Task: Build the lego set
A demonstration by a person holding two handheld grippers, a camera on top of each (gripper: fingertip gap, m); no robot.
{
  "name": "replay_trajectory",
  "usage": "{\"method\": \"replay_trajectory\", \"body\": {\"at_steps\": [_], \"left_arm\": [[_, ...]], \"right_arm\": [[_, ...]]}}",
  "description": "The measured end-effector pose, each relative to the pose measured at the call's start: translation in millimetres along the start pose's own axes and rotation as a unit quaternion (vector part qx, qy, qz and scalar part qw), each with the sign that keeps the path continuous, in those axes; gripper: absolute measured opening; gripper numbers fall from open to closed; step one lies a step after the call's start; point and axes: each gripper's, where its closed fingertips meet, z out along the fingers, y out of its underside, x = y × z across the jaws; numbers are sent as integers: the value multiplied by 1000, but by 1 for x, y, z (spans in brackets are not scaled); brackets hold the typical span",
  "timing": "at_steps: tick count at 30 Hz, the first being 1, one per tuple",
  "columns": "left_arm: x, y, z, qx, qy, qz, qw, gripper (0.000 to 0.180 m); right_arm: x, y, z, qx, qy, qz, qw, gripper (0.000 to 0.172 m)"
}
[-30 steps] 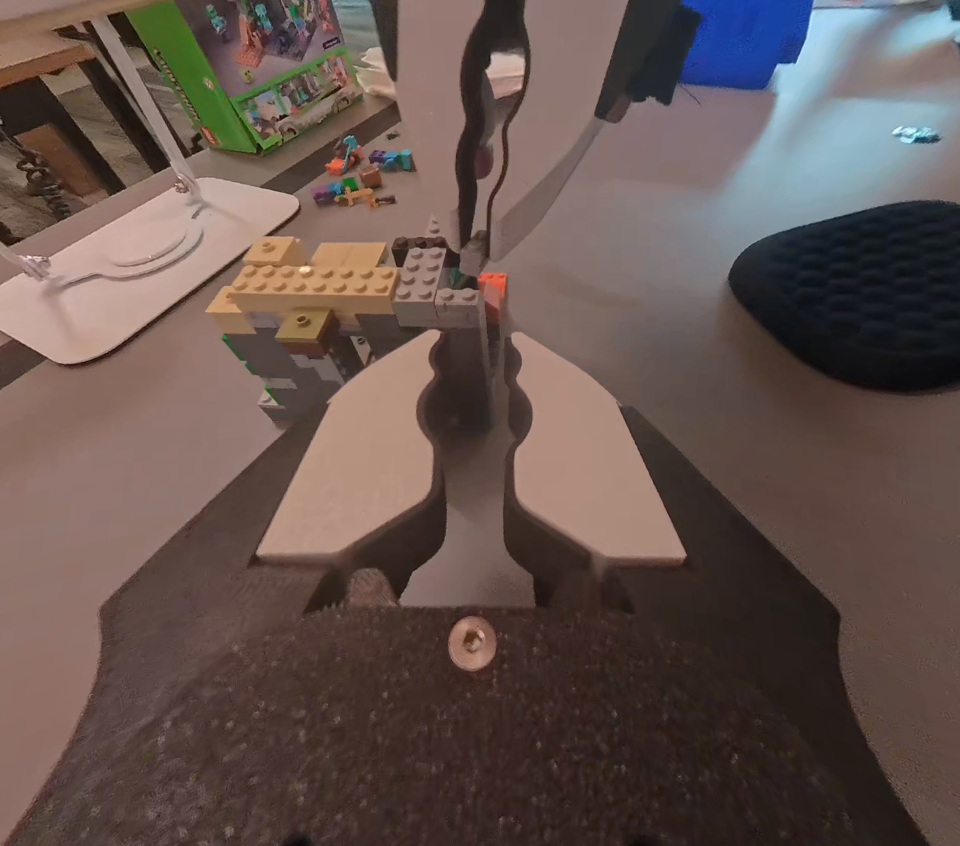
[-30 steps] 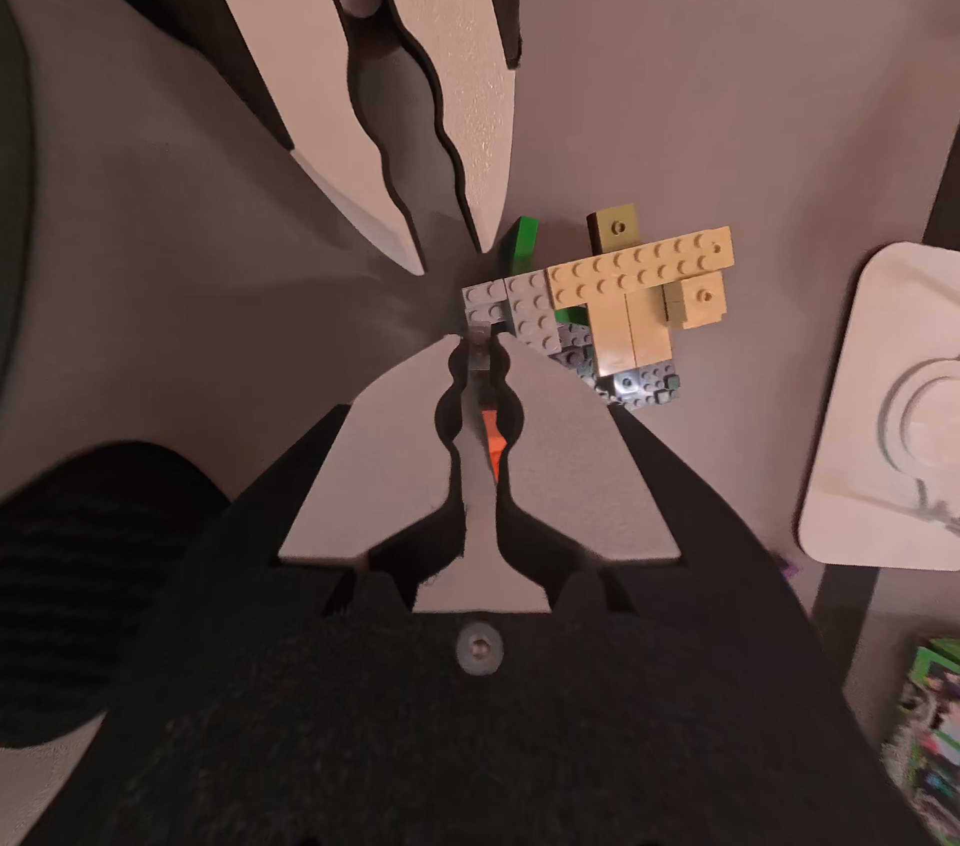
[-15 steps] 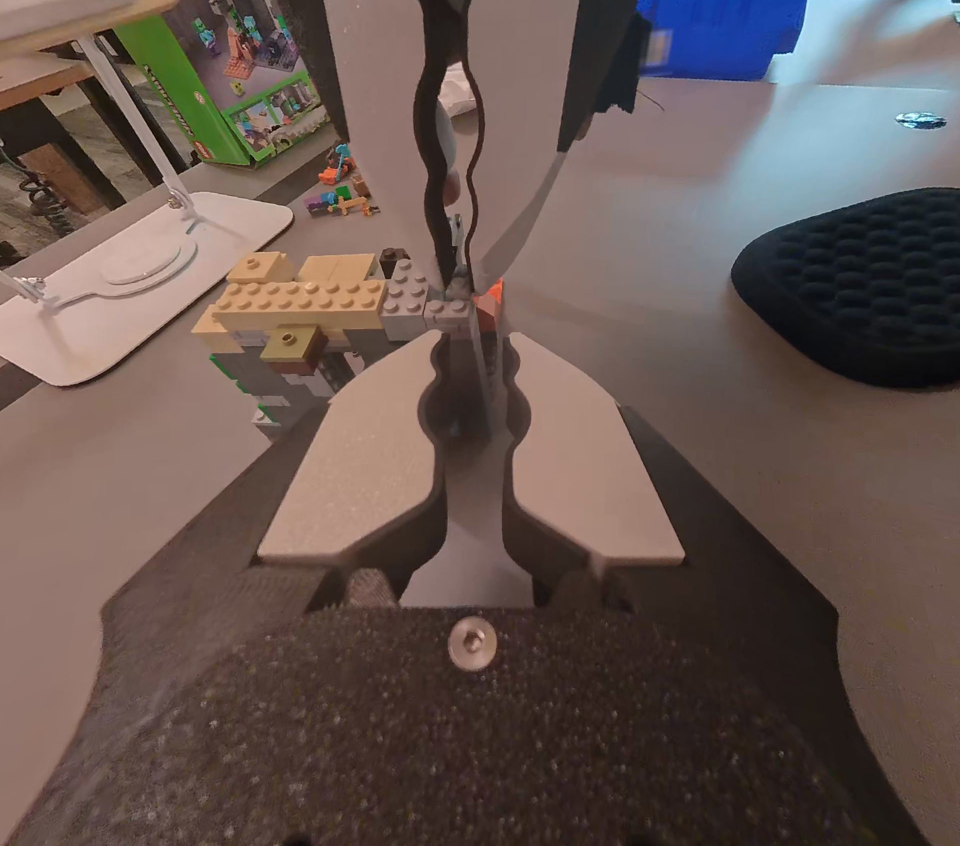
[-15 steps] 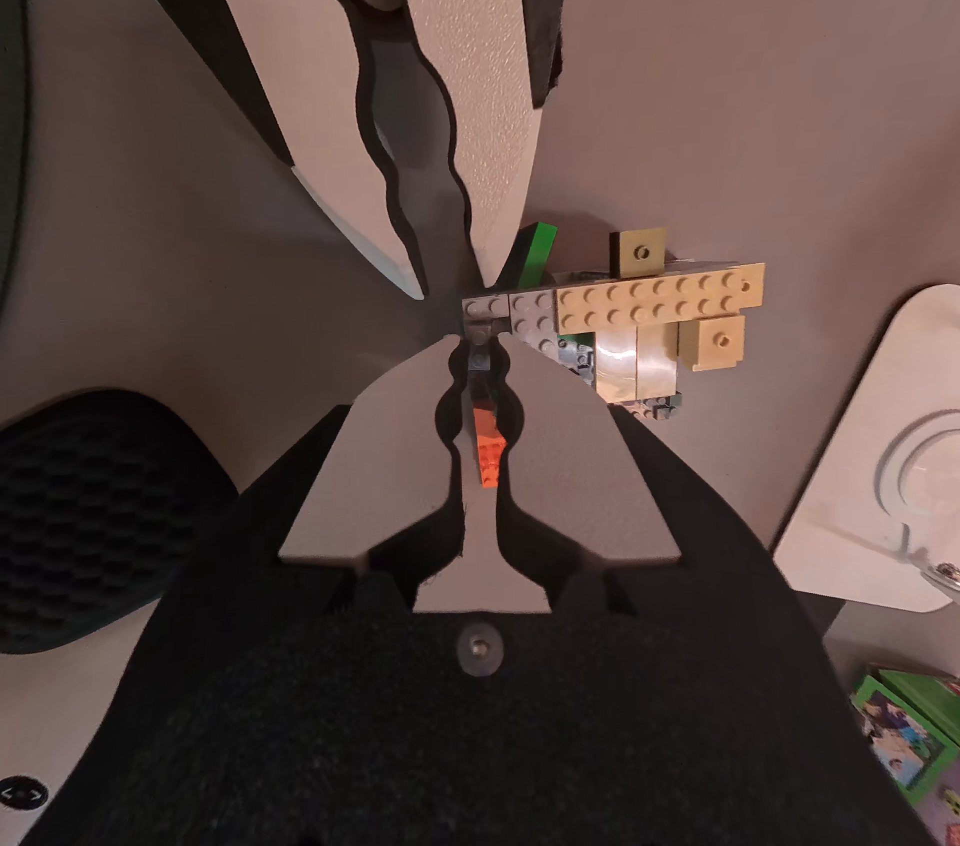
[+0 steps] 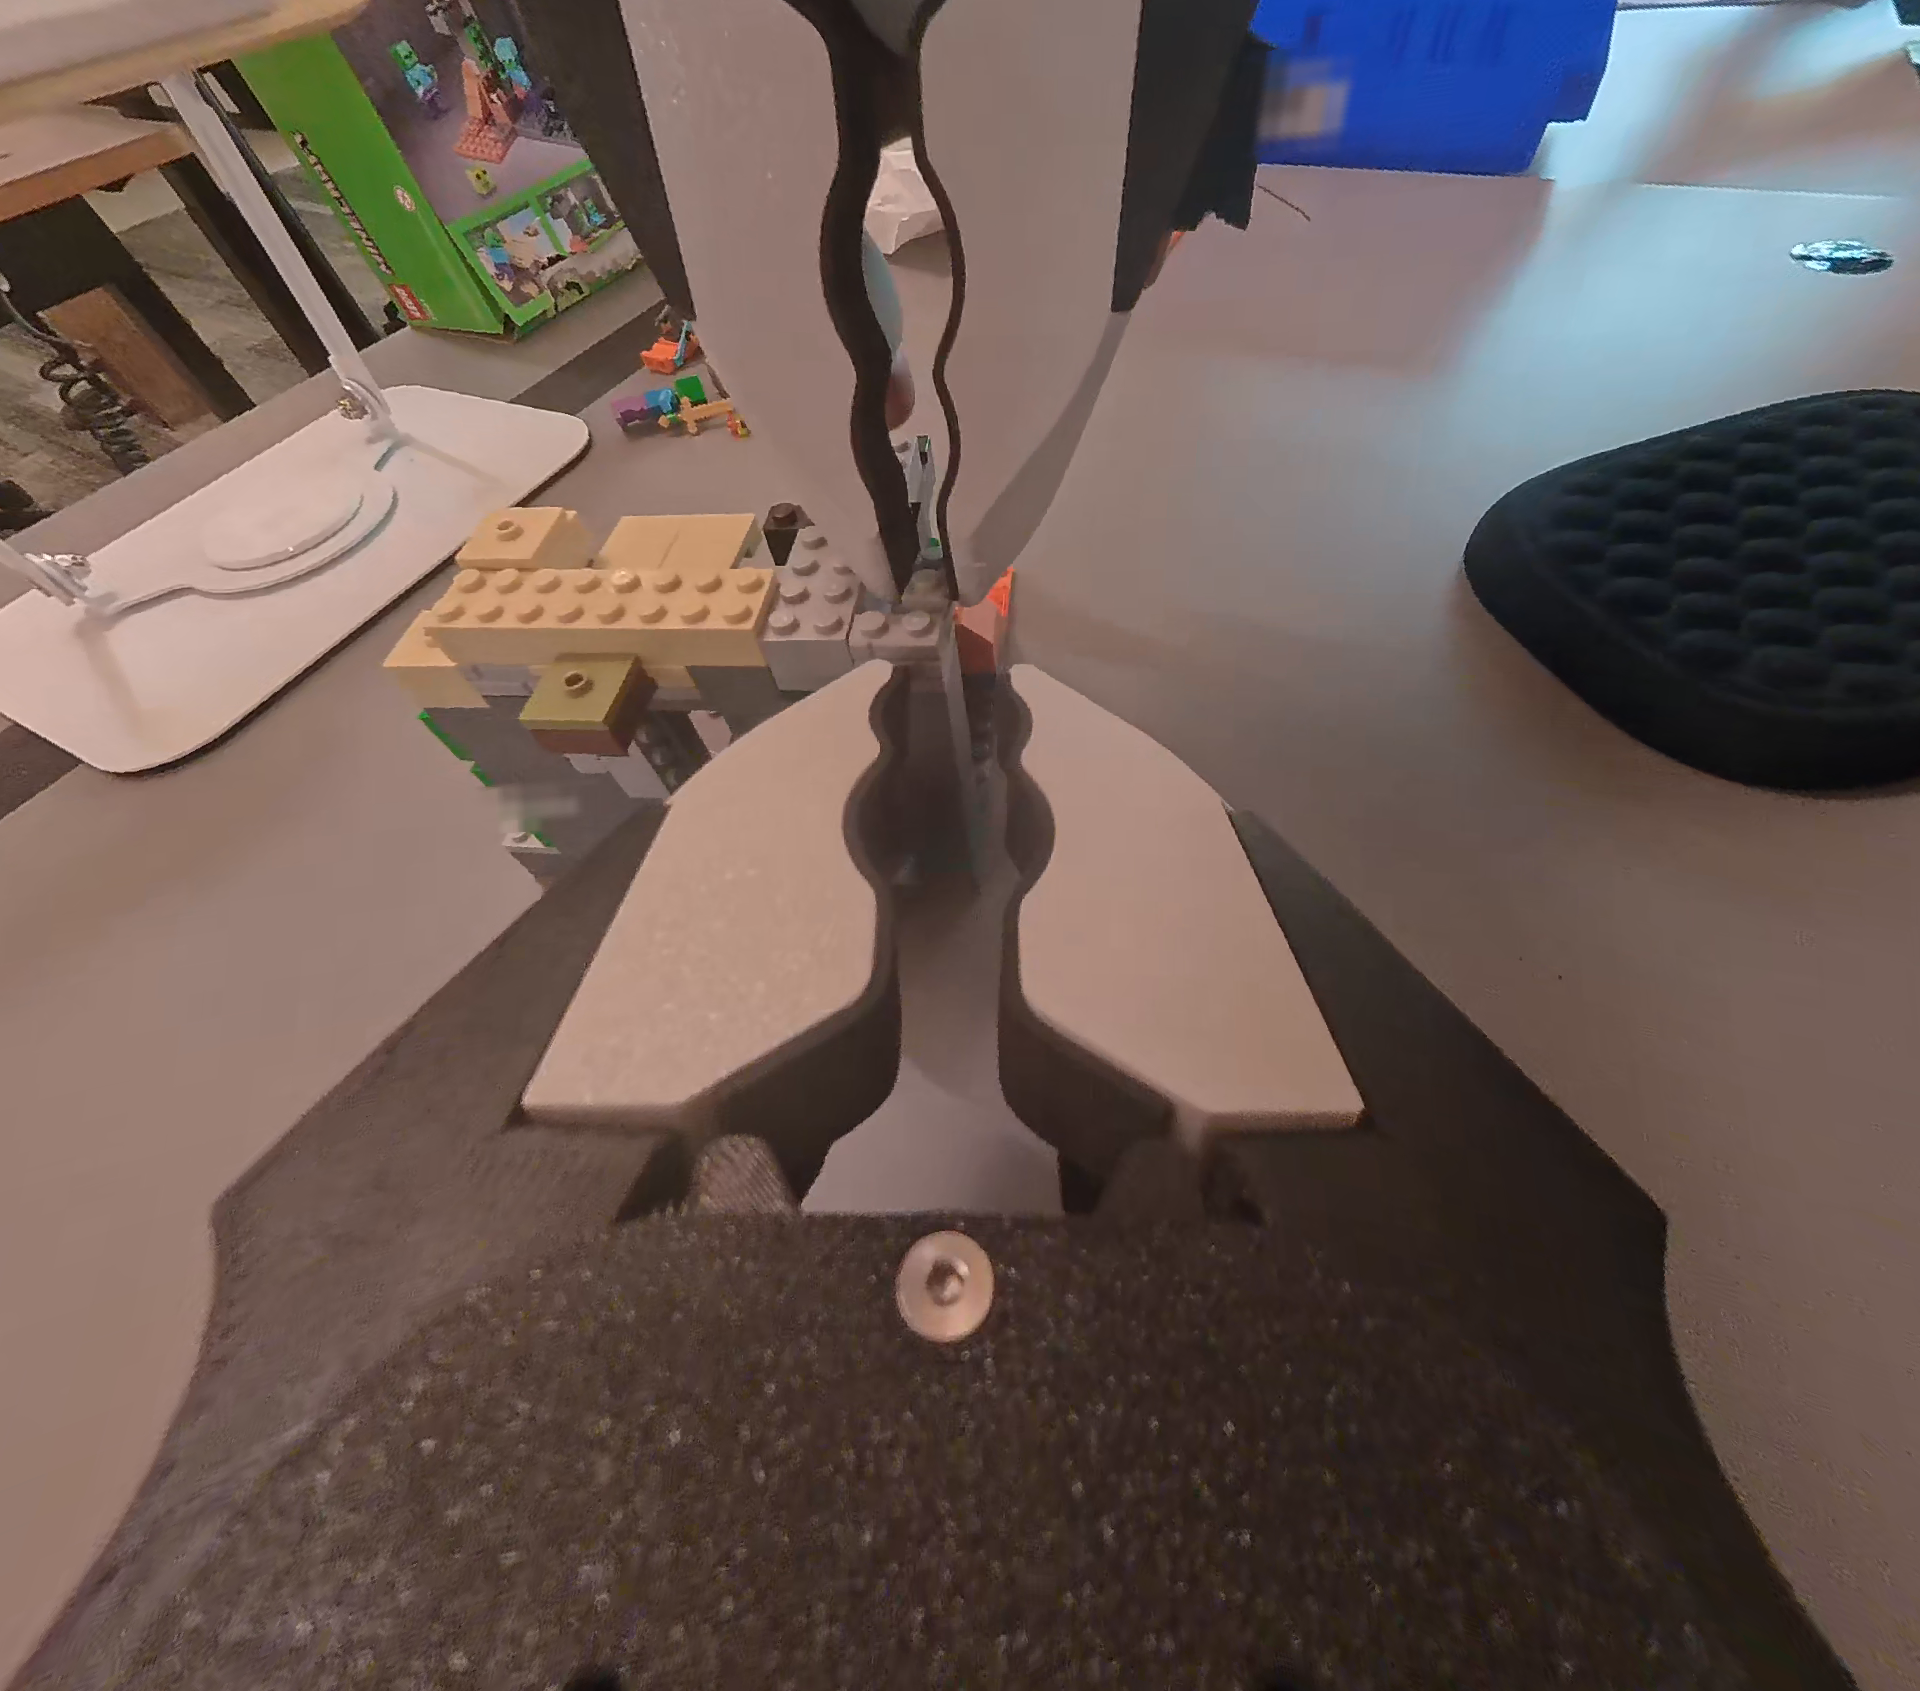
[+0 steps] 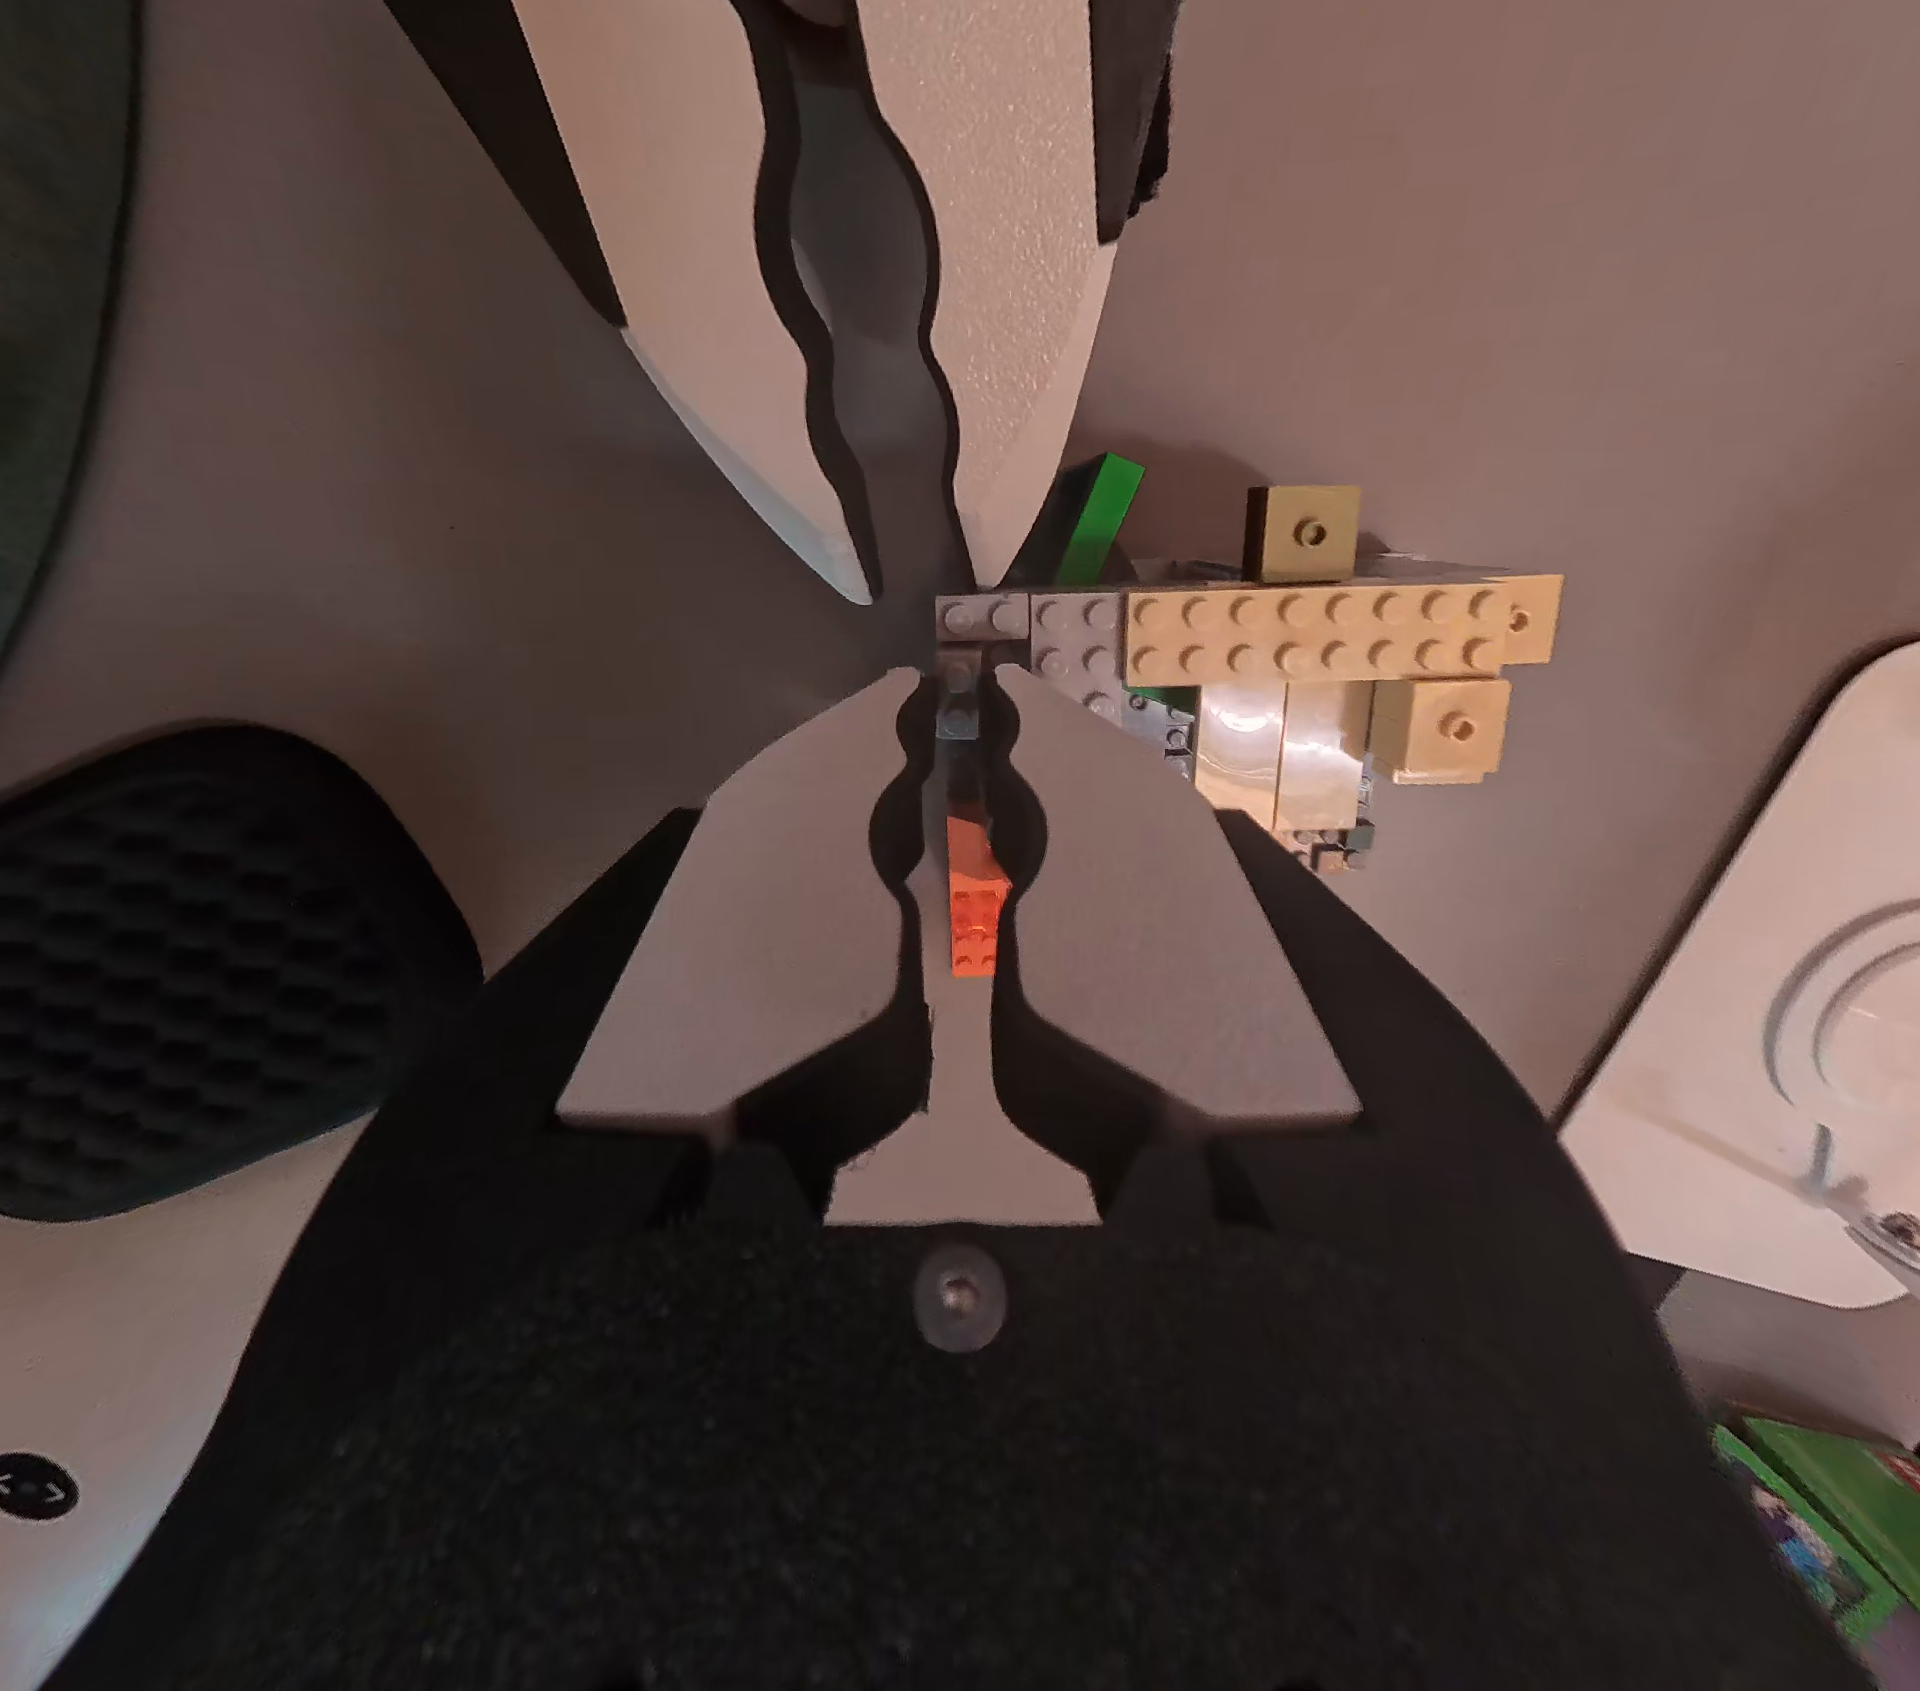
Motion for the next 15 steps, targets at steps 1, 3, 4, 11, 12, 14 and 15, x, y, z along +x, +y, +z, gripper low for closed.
{"method": "replay_trajectory", "body": {"at_steps": [1,3,4,11,12,14,15], "left_arm": [[0,0,0,0,-1,-1,1000,15],[-1,0,0,1,-1,-2,1000,14],[-1,0,0,1,-1,-4,1000,13],[-1,0,0,1,1,-6,1000,12],[-1,0,0,1,1,-7,1000,12],[-1,-1,0,2,3,-8,1000,11],[-1,-1,-1,4,6,-9,1000,9]], "right_arm": [[0,0,0,-6,1,-1,1000,8],[0,0,0,-17,0,-4,1000,8],[0,1,0,-21,-1,-6,1000,8],[0,1,1,-60,-9,-5,998,7],[0,1,1,-64,-11,-3,998,7],[1,1,1,-70,-15,2,997,7],[1,0,1,-71,-16,6,997,7]]}}
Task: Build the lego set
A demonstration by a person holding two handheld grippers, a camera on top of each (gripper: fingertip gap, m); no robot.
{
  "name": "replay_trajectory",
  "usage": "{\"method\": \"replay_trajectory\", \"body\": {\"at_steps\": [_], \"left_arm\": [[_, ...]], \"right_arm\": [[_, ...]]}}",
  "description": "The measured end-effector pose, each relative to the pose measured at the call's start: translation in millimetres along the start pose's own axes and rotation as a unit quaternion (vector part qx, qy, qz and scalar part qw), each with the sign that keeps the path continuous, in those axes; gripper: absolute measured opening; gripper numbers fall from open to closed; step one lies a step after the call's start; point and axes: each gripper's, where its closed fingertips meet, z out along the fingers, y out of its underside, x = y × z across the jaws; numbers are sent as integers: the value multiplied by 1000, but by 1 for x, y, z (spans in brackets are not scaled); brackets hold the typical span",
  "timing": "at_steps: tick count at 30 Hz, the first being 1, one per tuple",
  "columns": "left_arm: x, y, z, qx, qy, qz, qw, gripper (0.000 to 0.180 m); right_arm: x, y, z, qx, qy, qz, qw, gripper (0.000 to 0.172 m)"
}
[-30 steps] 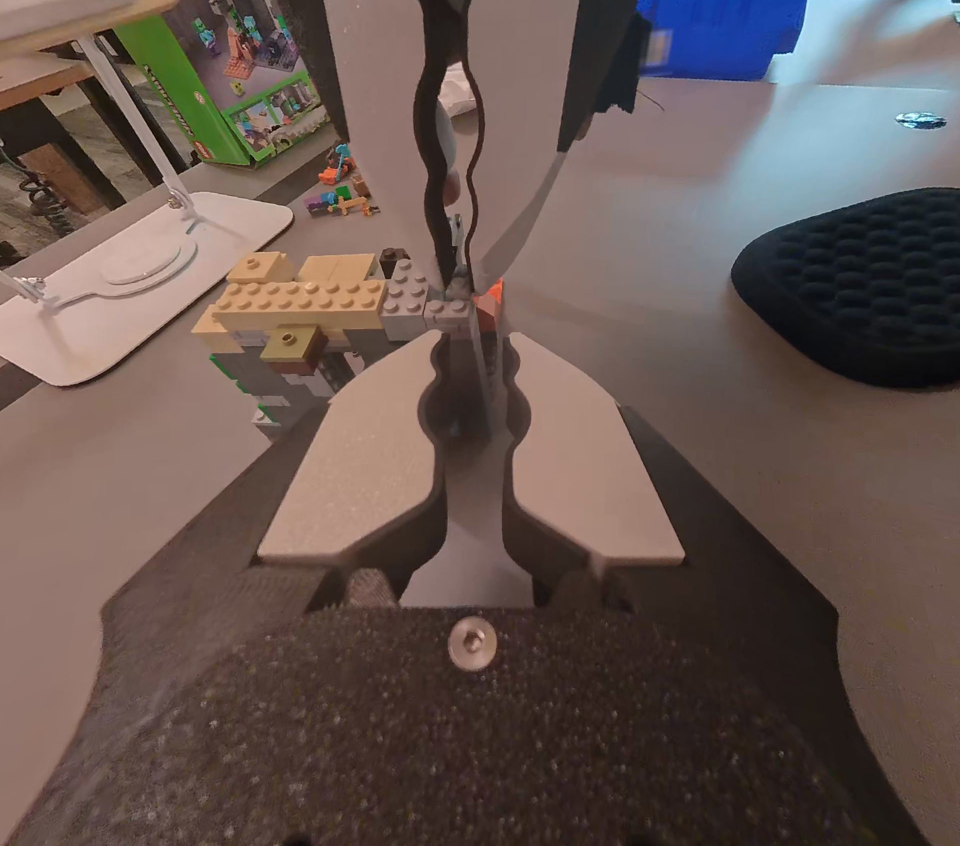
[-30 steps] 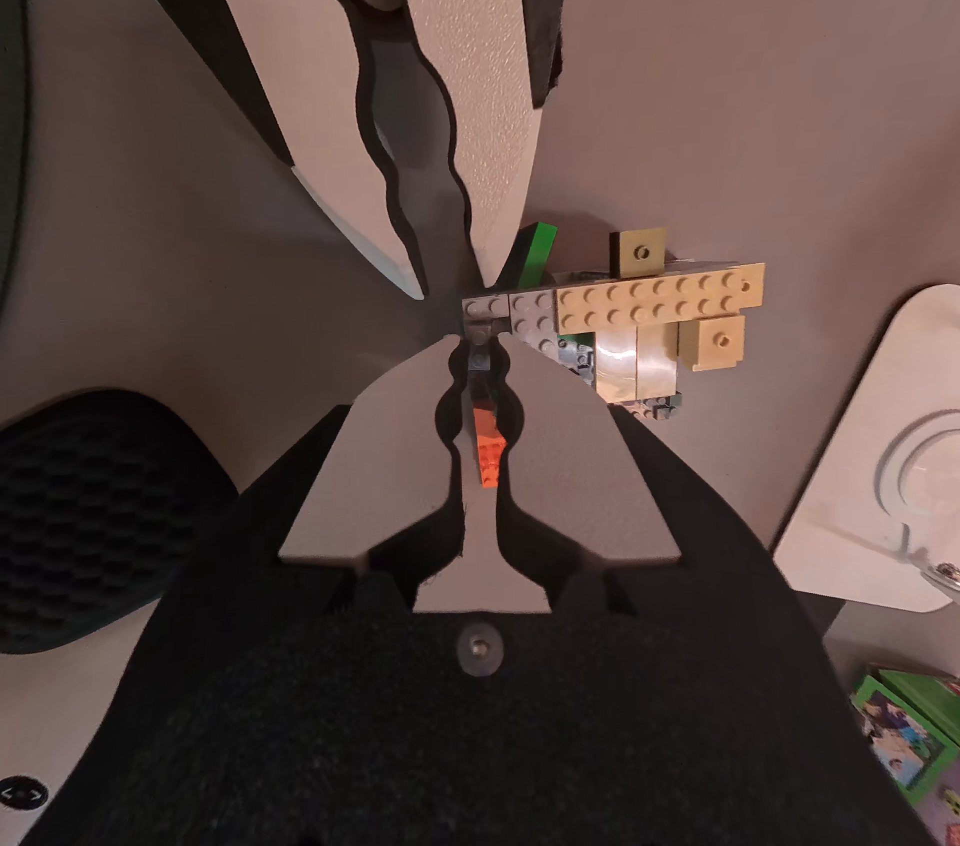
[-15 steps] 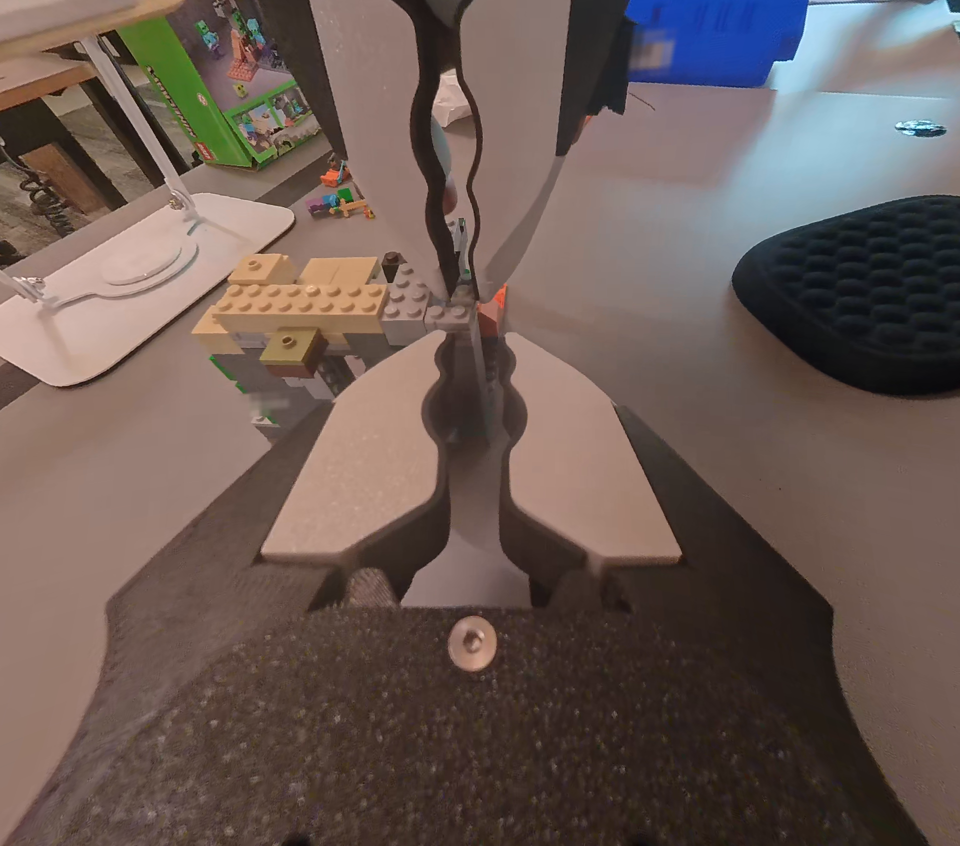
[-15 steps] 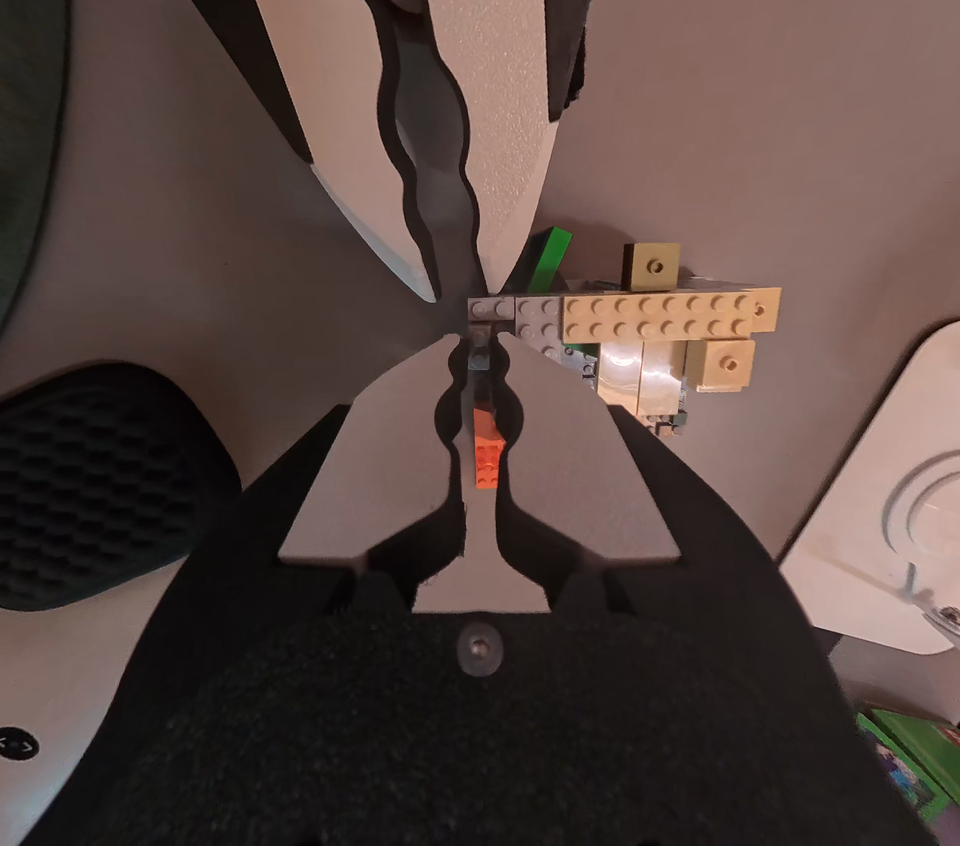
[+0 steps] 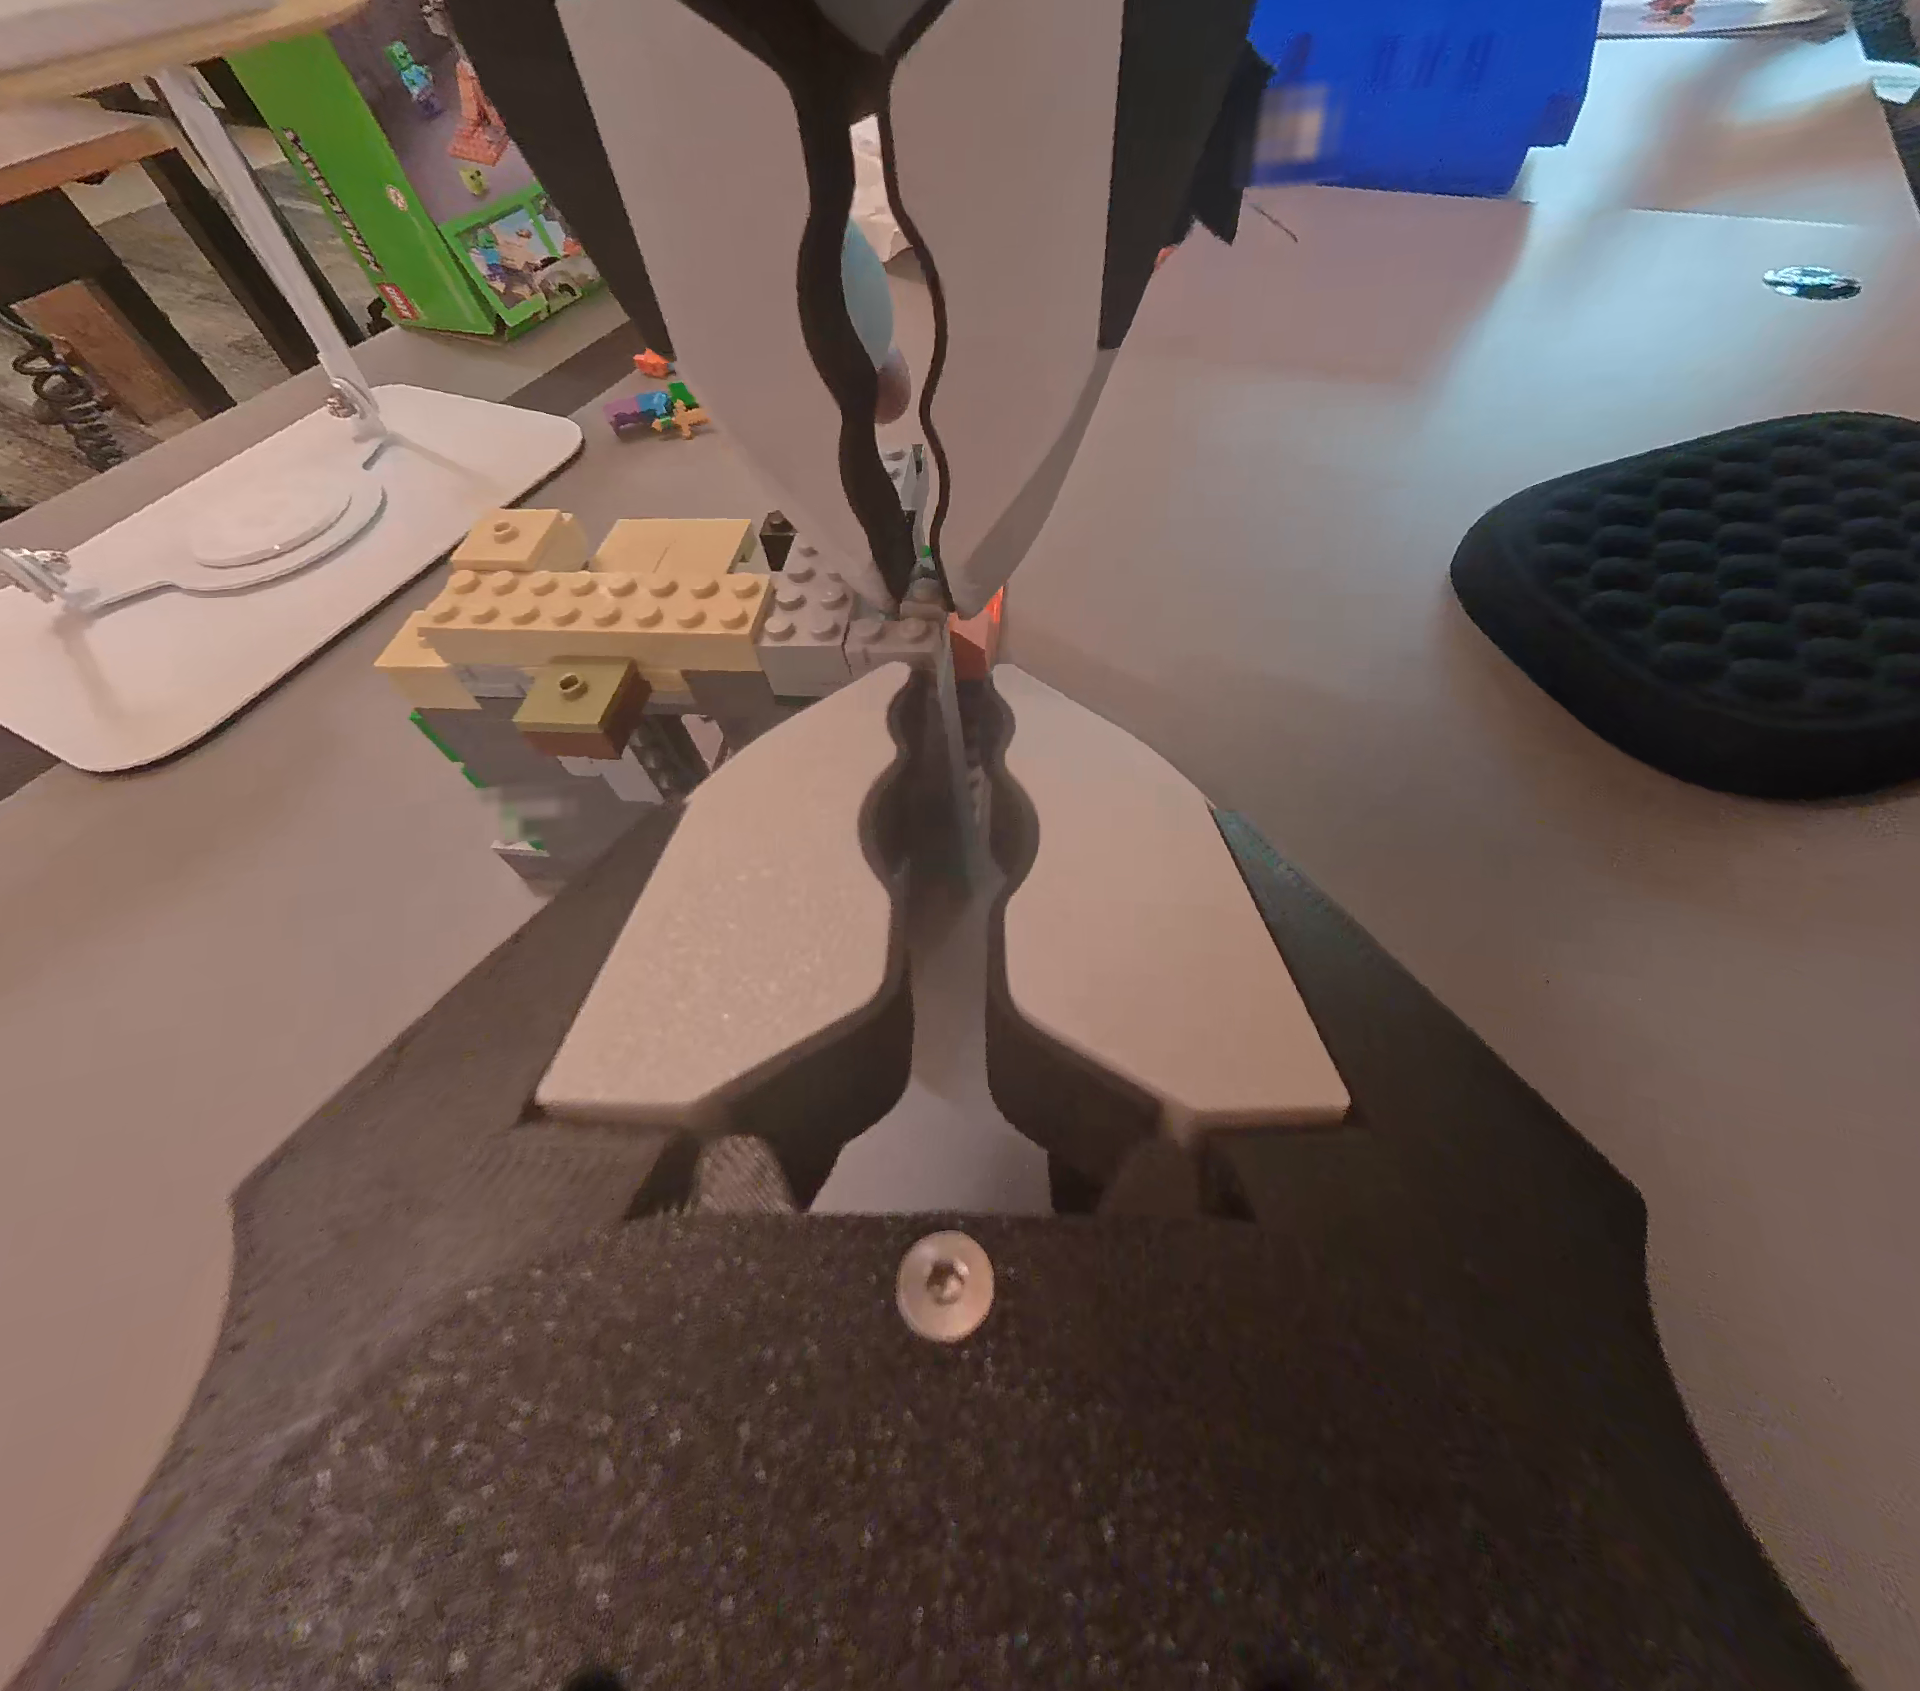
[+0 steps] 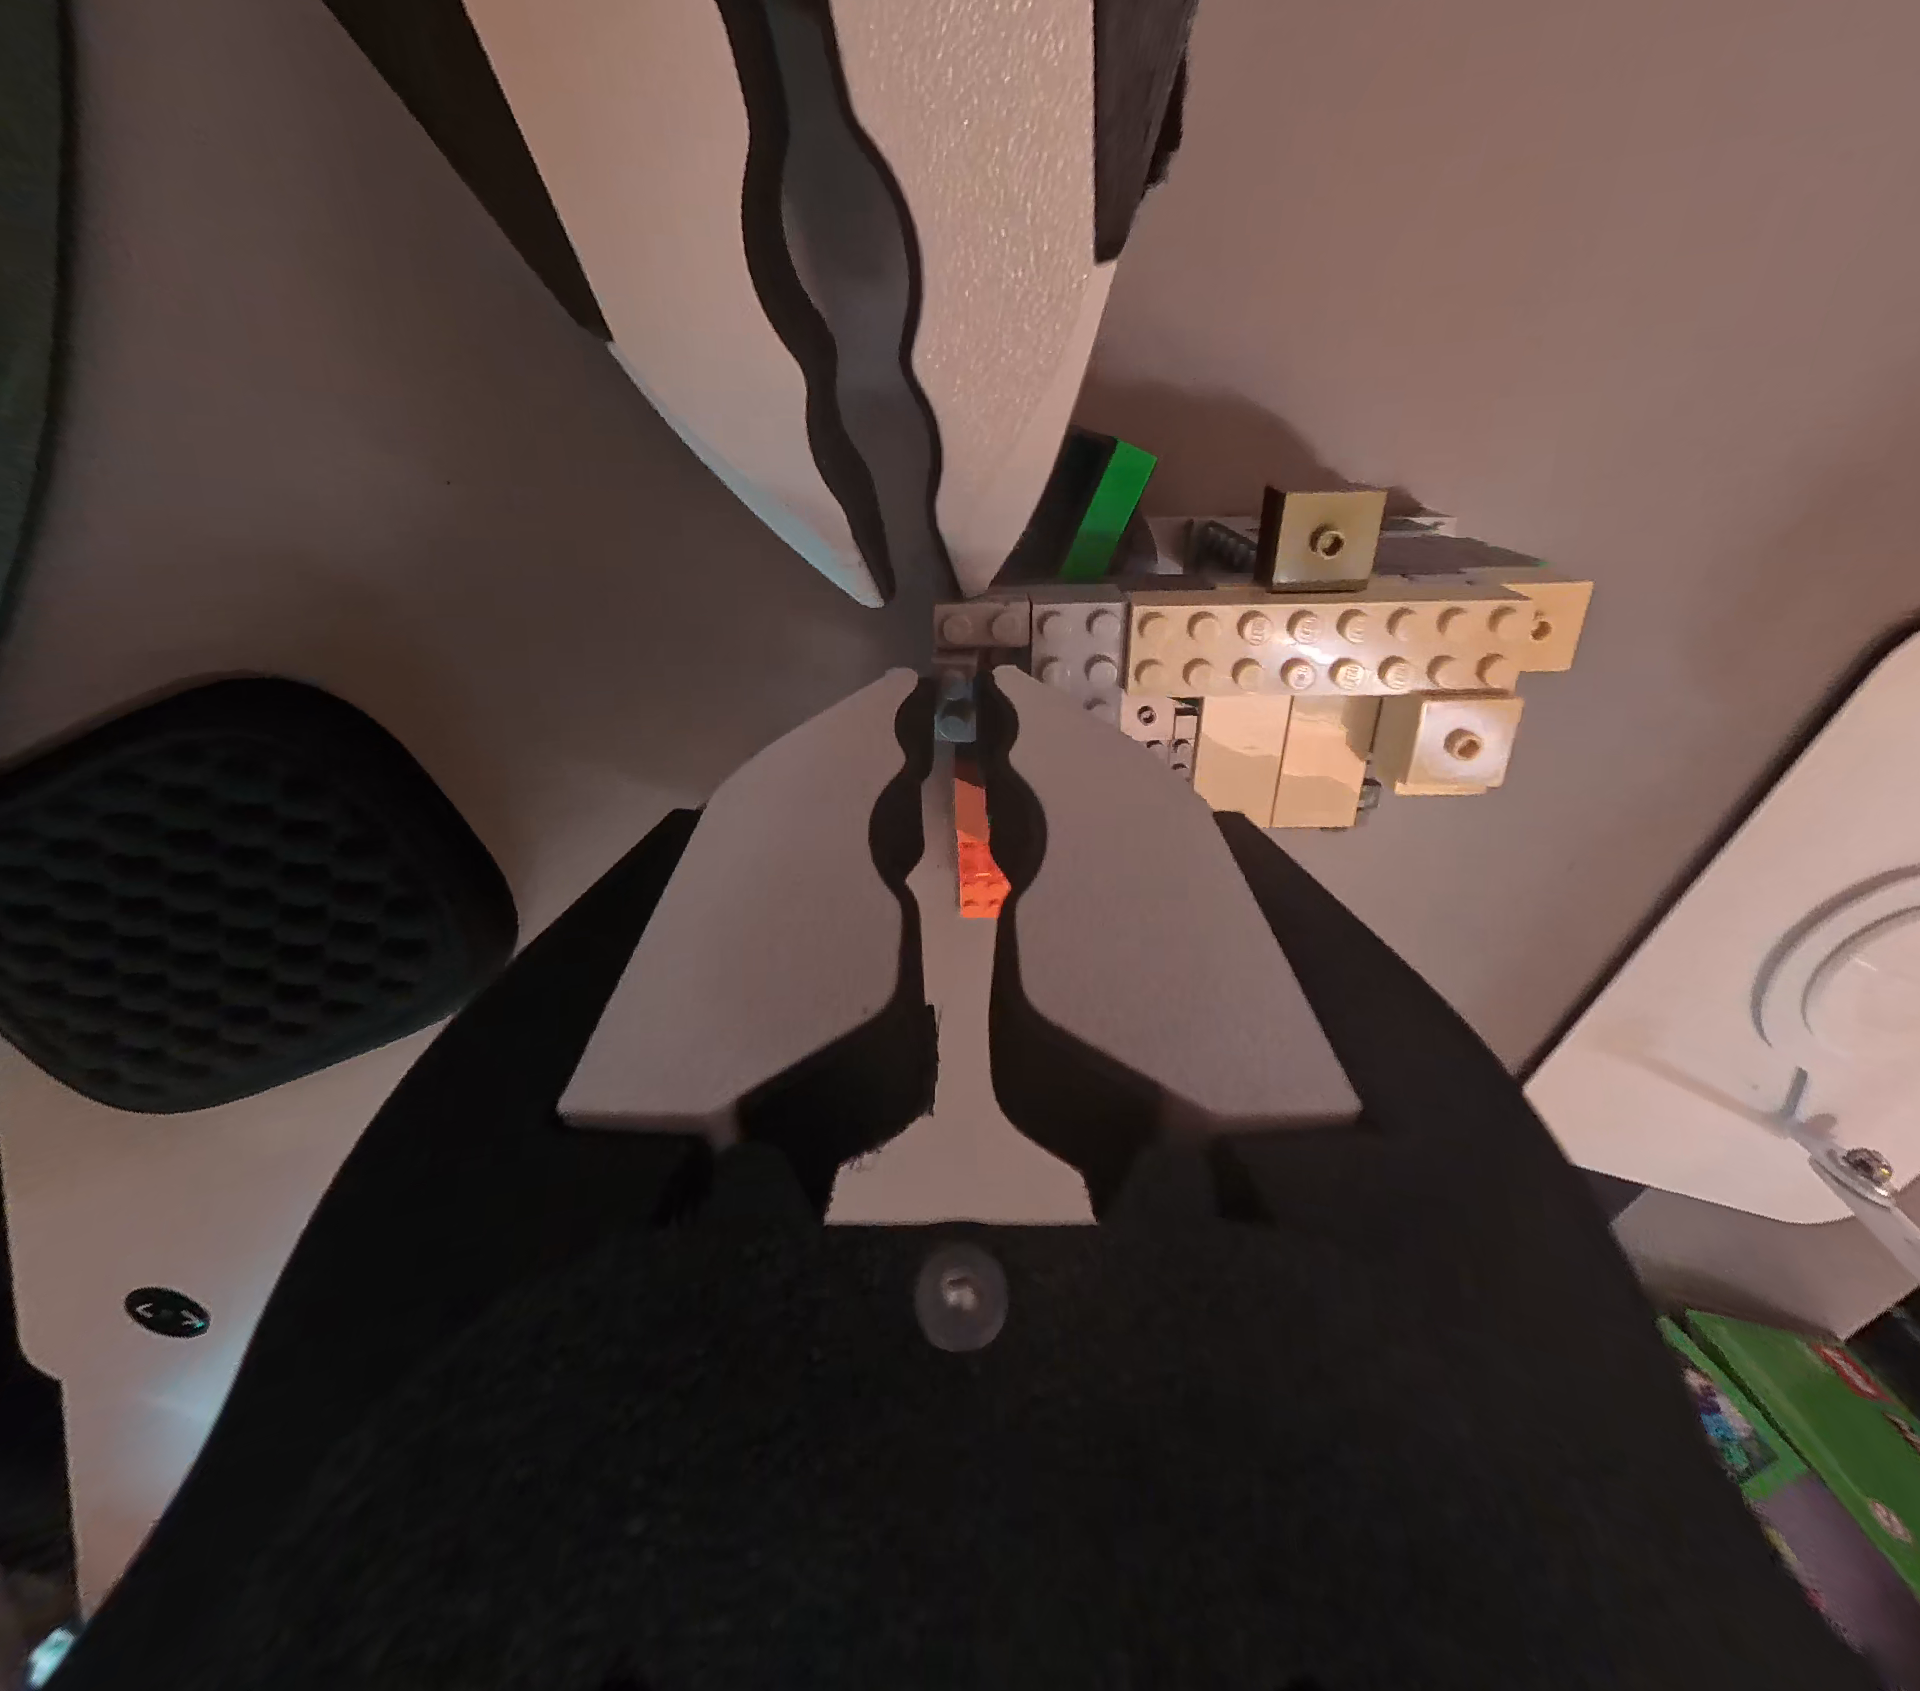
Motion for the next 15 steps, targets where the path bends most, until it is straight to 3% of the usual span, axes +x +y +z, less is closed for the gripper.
{"method": "replay_trajectory", "body": {"at_steps": [10,15], "left_arm": [[-2,1,0,-4,-7,5,1000,9],[-3,1,-1,-5,-9,4,1000,12]], "right_arm": [[2,0,0,-31,-12,-1,999,7],[5,-3,-1,-6,7,-7,1000,7]]}}
